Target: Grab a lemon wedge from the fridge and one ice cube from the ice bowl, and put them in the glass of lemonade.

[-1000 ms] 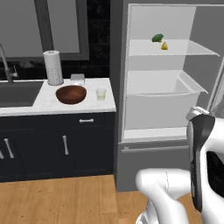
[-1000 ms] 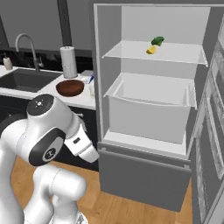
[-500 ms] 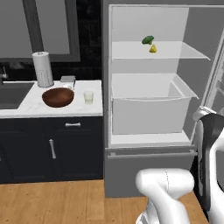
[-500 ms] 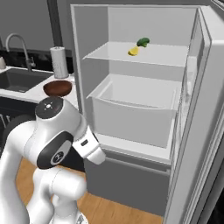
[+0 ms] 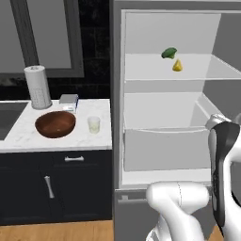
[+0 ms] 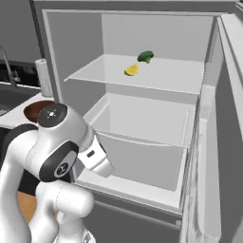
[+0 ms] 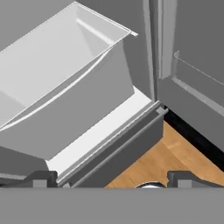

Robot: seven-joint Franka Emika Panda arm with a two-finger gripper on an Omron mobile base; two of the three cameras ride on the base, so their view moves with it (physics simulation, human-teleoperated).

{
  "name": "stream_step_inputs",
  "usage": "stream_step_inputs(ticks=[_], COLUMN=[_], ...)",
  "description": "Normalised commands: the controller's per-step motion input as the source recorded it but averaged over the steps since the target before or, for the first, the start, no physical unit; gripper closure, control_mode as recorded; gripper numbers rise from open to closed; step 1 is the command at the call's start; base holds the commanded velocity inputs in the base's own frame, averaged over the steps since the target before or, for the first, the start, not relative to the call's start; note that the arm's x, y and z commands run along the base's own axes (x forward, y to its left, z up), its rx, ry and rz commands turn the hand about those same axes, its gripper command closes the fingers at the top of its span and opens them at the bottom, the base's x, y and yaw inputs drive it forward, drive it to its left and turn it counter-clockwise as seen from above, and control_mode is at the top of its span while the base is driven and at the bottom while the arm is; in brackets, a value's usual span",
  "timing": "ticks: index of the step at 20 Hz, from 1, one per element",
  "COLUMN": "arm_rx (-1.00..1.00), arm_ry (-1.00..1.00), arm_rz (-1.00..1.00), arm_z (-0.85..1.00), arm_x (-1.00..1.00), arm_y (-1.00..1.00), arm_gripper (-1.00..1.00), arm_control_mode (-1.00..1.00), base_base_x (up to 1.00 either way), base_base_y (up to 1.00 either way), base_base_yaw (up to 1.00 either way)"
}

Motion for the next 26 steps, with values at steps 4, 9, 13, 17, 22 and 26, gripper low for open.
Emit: stream_step_inputs(ticks=[4, 9, 13, 17, 22, 26], arm_rx=[0.00, 0.00, -0.06, -0.09, -0.12, -0.11], arm_ry=[0.00, -0.04, -0.27, -0.24, 0.07, 0.36], arm_rz=[0.00, 0.00, 0.00, 0.08, 0.09, 0.10], arm_z=[0.00, 0.61, 1.00, 1.00, 0.81, 0.08], arm_x=[0.00, 0.26, 0.22, 0.53, 0.81, 0.68], arm_y=[0.00, -0.02, 0.00, 0.01, 0.11, 0.01], arm_gripper=[-1.00, -1.00, -1.00, -1.00, -1.00, -1.00], arm_control_mode=[1.00, -1.00, -1.00, -1.00, -1.00, -1.00], base_base_x=[0.65, 0.06, 0.00, 0.00, 0.00, 0.00], base_base_y=[-0.06, 0.00, 0.00, 0.00, 0.00, 0.00], base_base_yaw=[0.00, 0.00, 0.00, 0.00, 0.00, 0.00])
